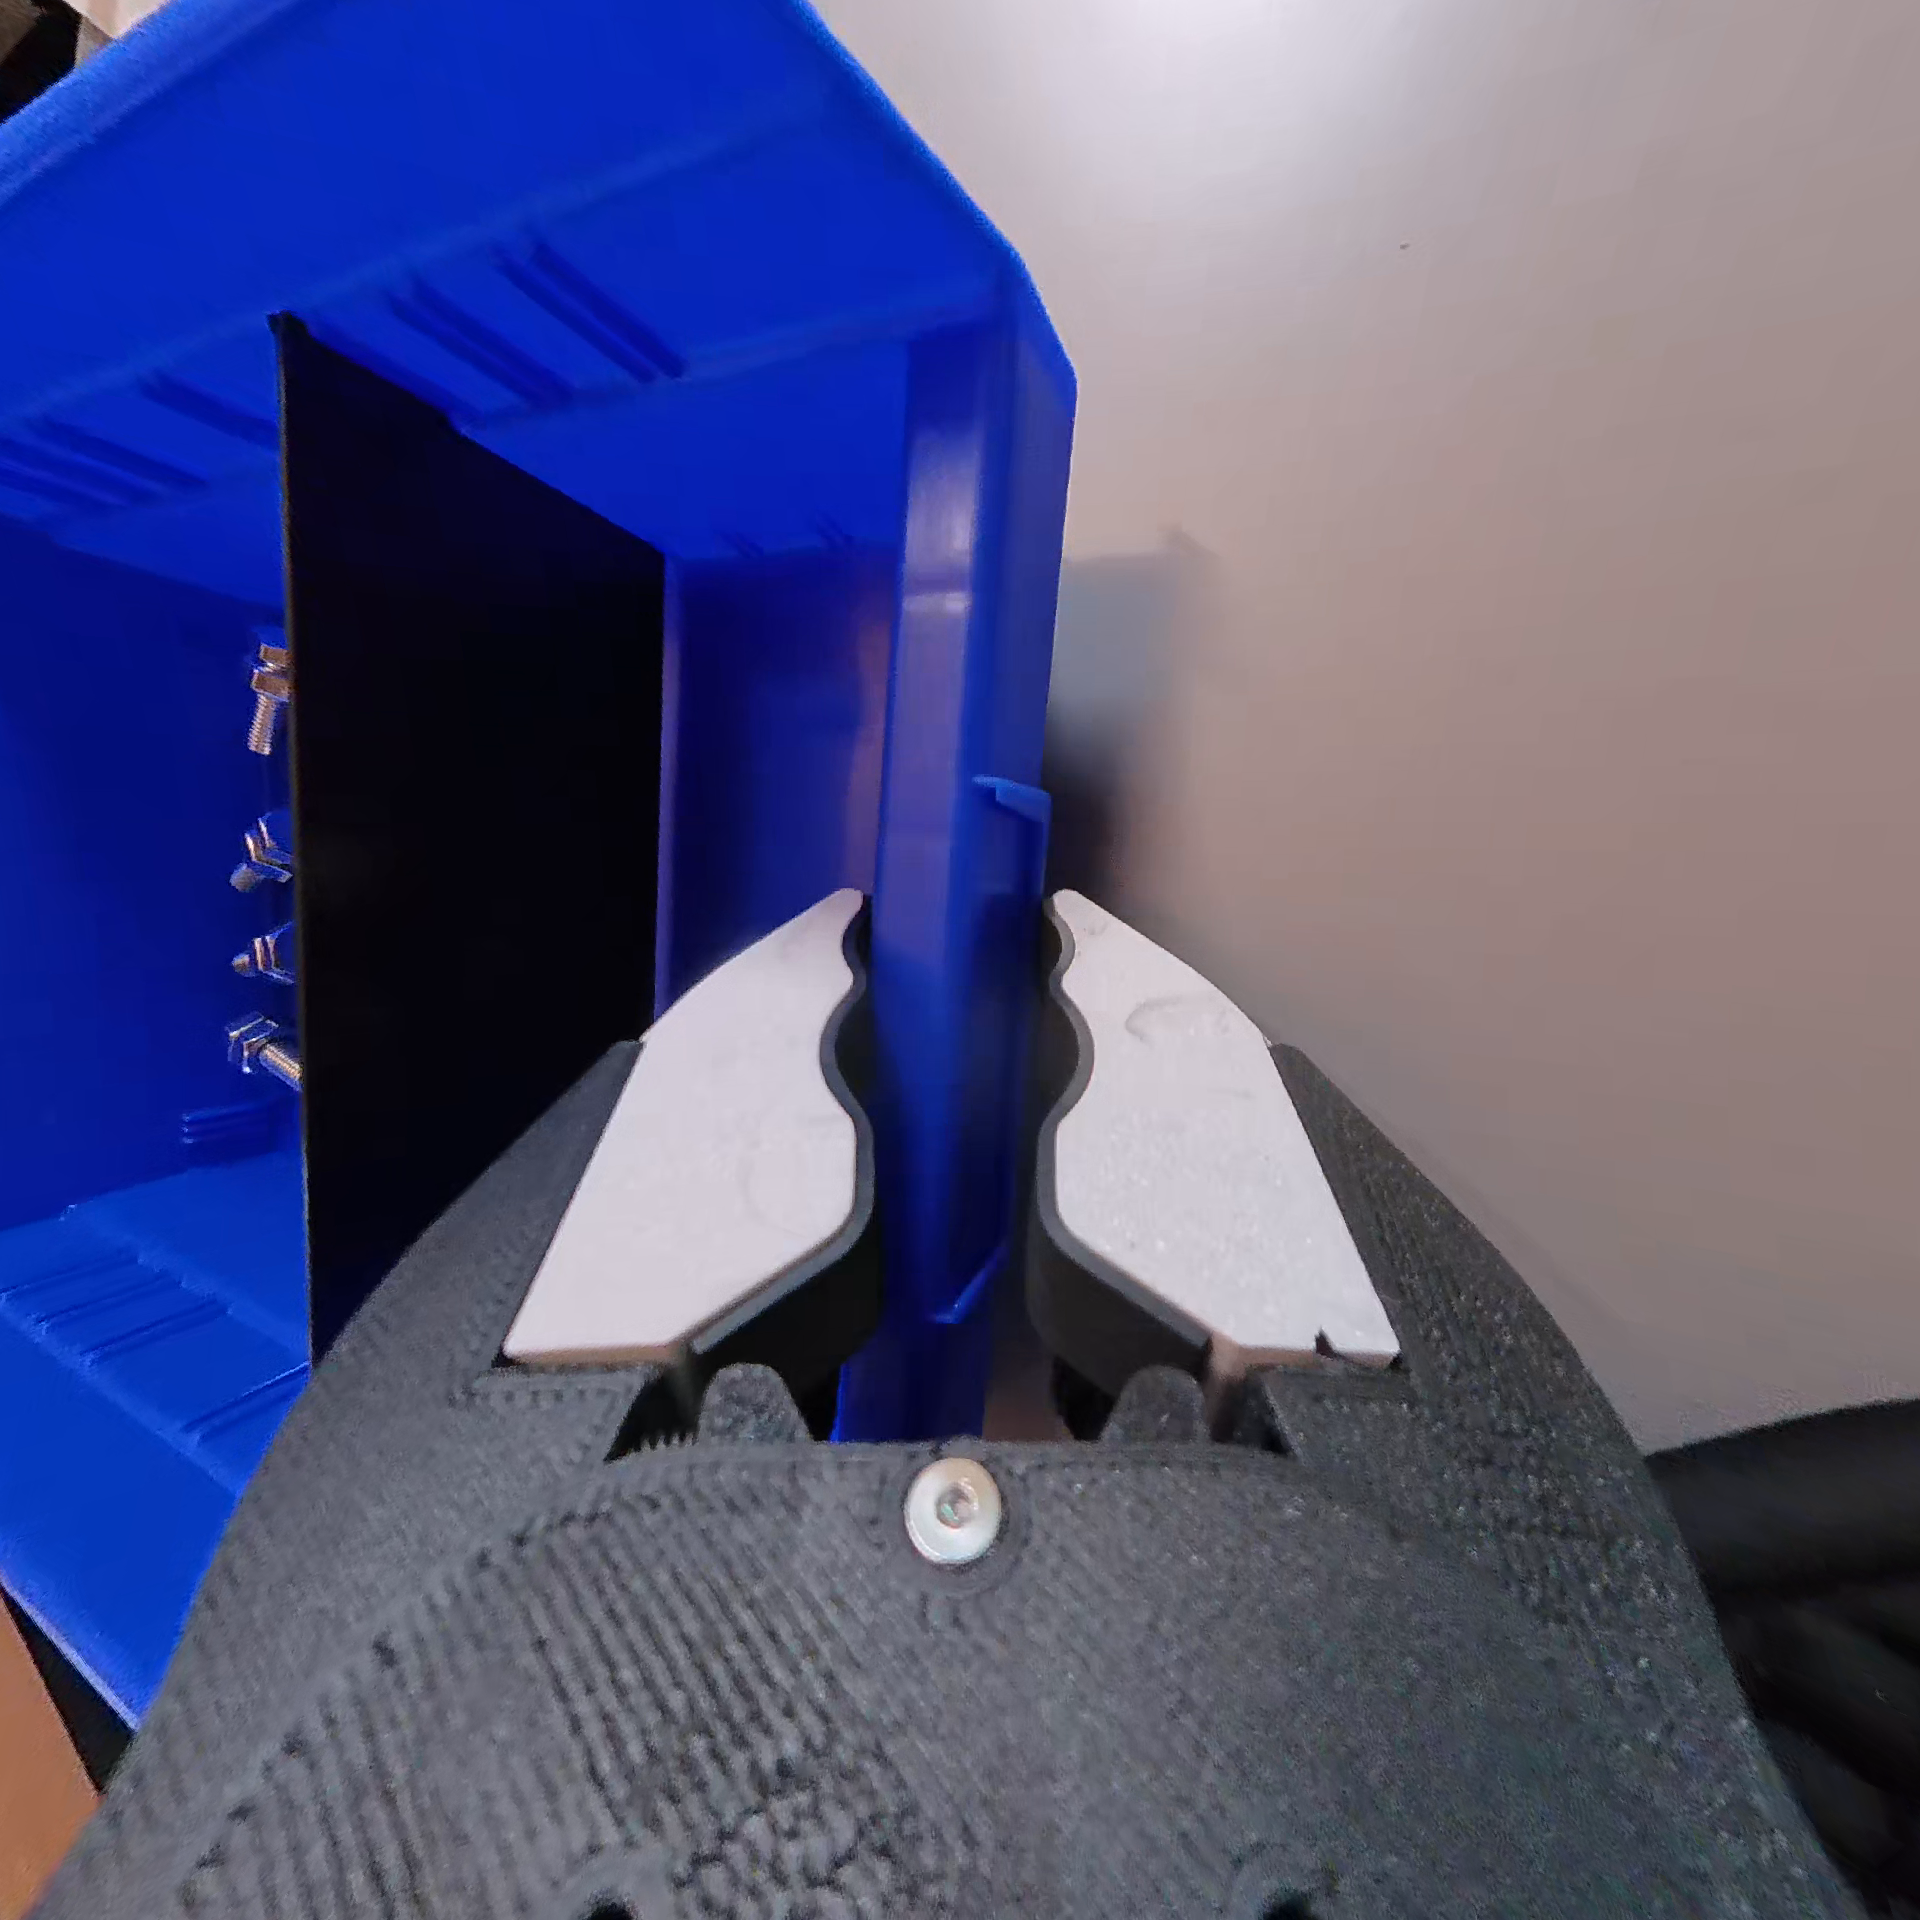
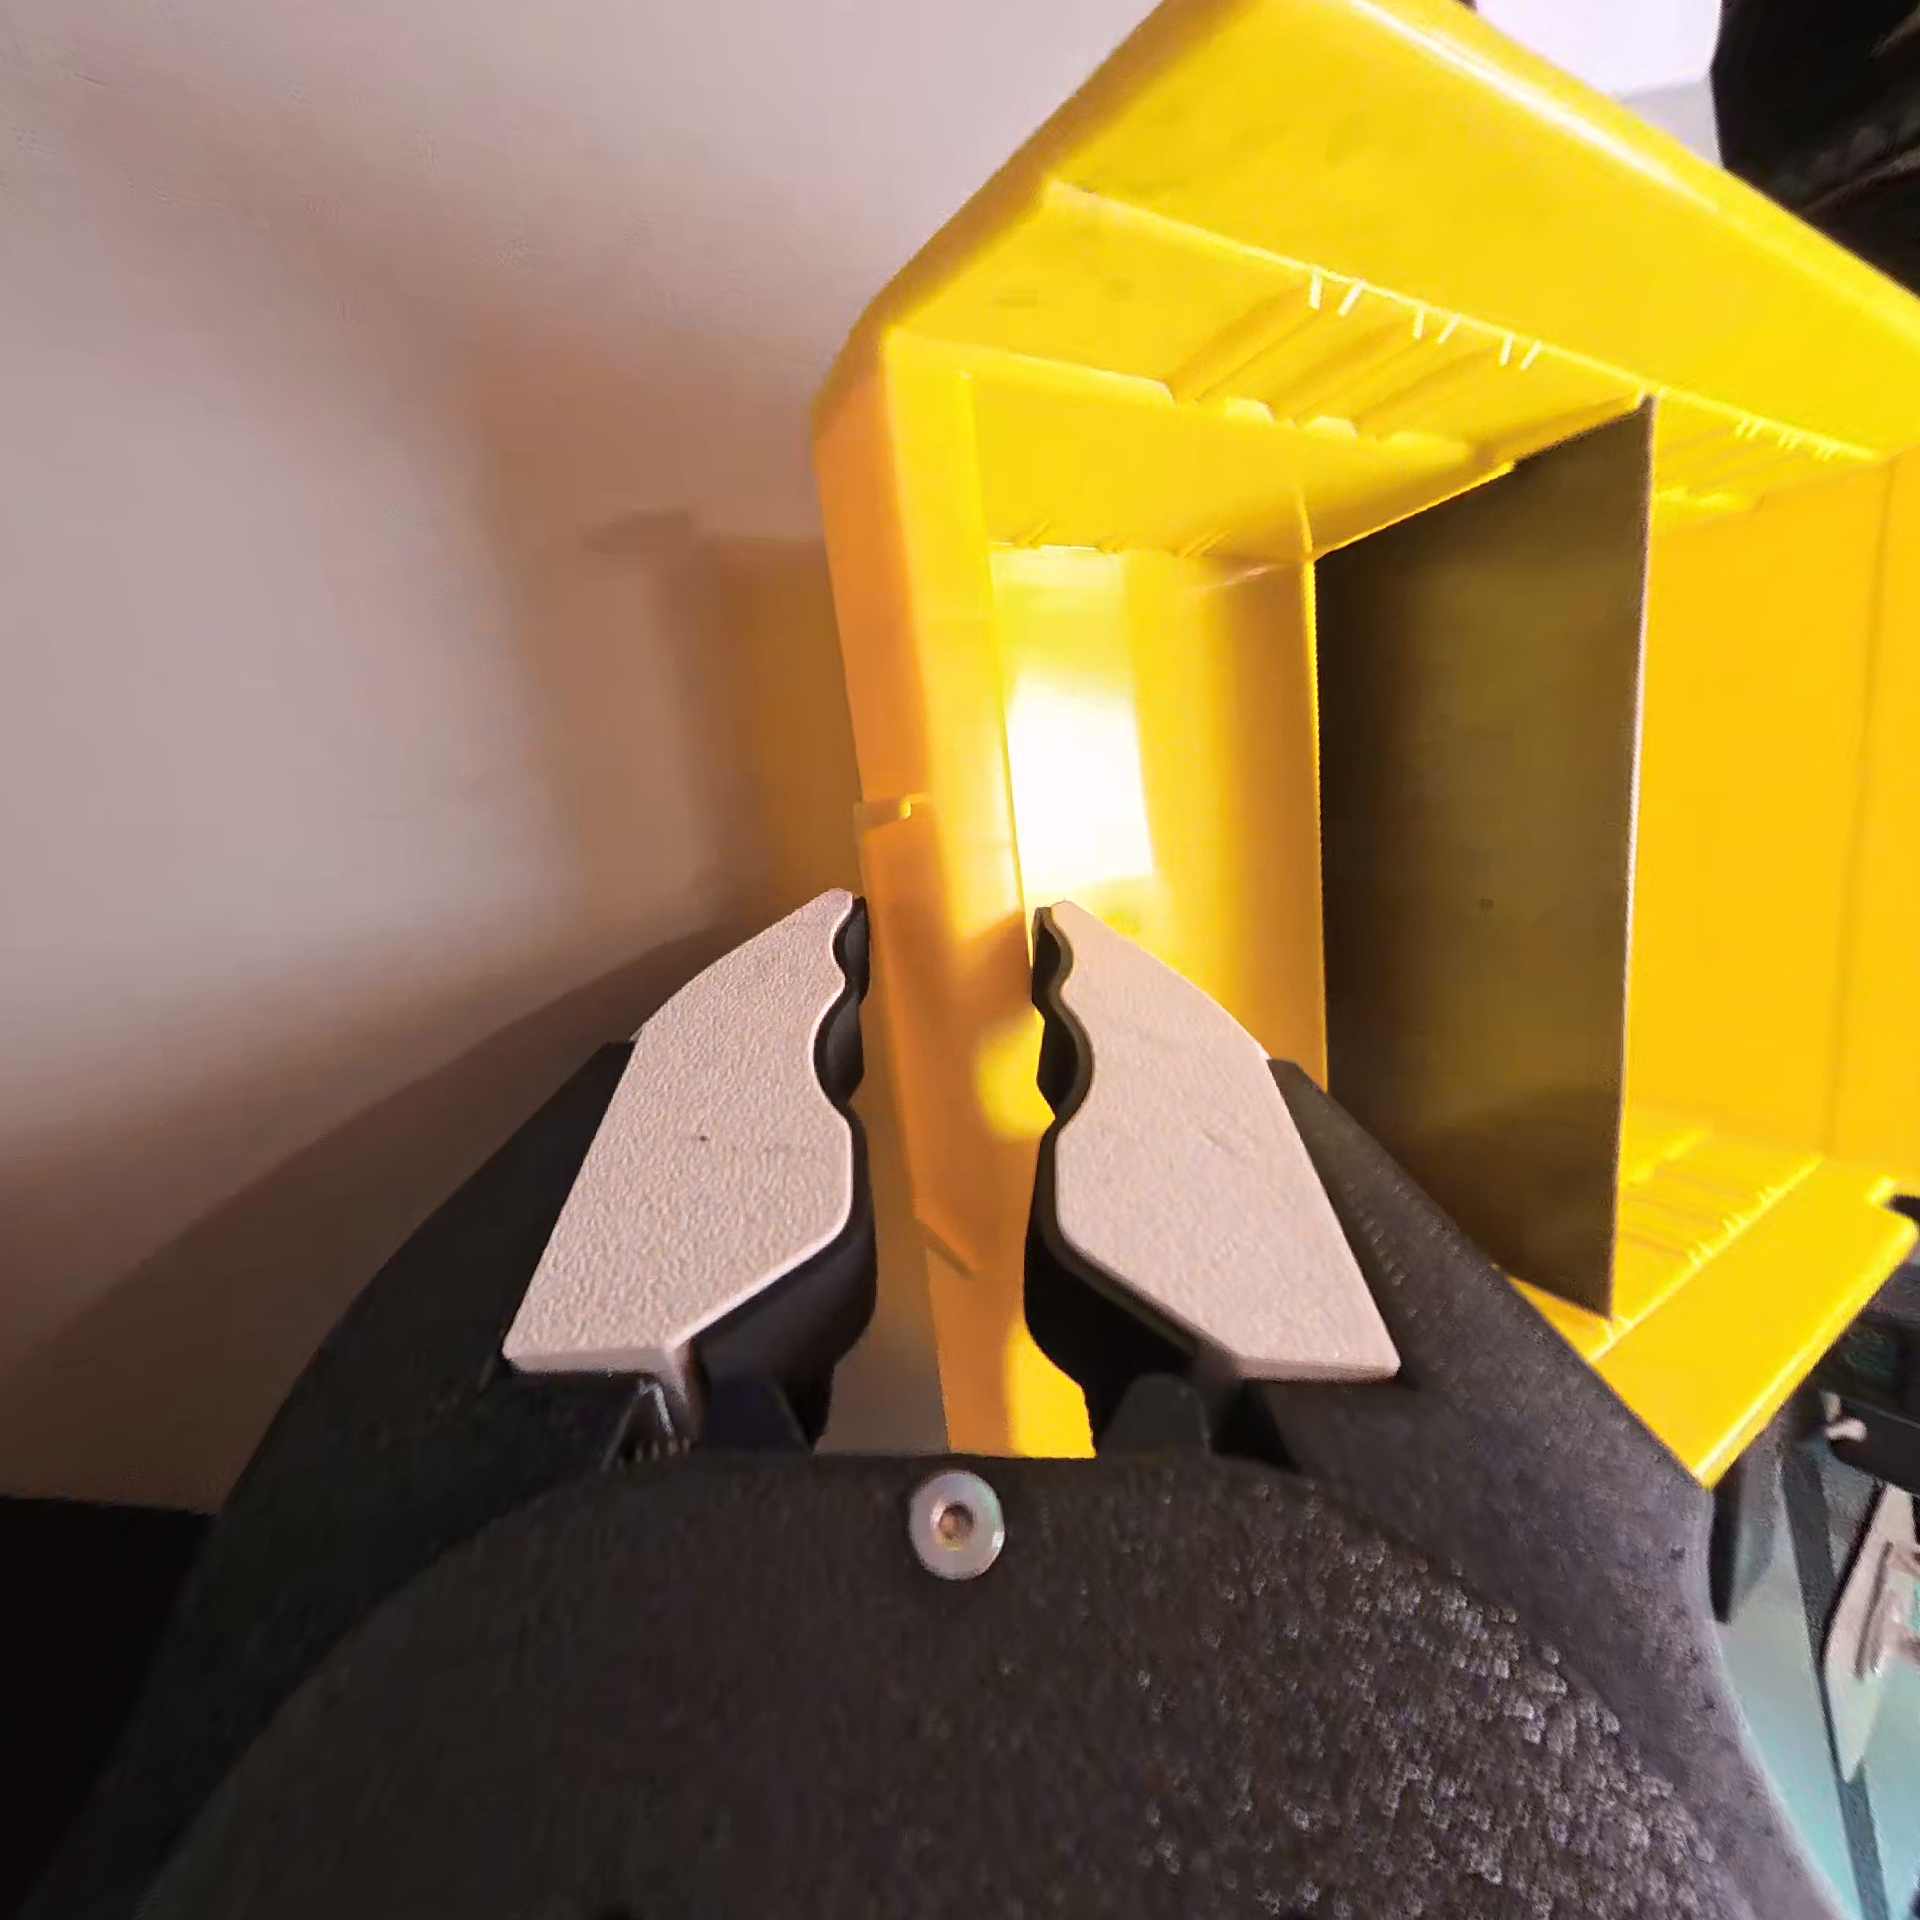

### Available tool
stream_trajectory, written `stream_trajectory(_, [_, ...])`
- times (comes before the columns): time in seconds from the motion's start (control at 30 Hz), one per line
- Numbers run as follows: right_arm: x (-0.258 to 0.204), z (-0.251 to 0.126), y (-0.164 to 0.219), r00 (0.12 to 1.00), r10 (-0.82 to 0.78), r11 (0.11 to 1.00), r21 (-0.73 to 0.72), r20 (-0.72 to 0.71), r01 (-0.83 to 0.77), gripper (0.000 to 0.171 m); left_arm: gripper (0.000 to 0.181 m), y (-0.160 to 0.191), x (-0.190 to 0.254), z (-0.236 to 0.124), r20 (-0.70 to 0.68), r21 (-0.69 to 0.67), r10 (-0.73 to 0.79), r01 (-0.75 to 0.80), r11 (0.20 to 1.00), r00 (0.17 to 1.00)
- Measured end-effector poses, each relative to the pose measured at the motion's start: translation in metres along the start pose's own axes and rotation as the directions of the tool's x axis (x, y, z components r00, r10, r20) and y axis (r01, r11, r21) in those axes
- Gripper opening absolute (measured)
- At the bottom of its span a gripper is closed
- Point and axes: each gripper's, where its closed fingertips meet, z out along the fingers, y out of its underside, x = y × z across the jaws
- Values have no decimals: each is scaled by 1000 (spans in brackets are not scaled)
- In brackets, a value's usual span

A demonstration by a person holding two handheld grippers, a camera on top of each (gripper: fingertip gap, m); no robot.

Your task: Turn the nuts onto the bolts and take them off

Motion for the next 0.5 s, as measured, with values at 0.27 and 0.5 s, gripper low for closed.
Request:
stream_trajectory(0.27, [45, 26, 8, 996, -84, 996, 10, -8, 84, 29, 30, 0, -28, 15, 27, -5, -25, 26, 1000, 999])
stream_trajectory(0.5, [40, 8, -21, 1000, -9, 990, 140, -25, 12, 38, 34, -2, -37, 13, 43, 45, -66, 64, 997, 997])
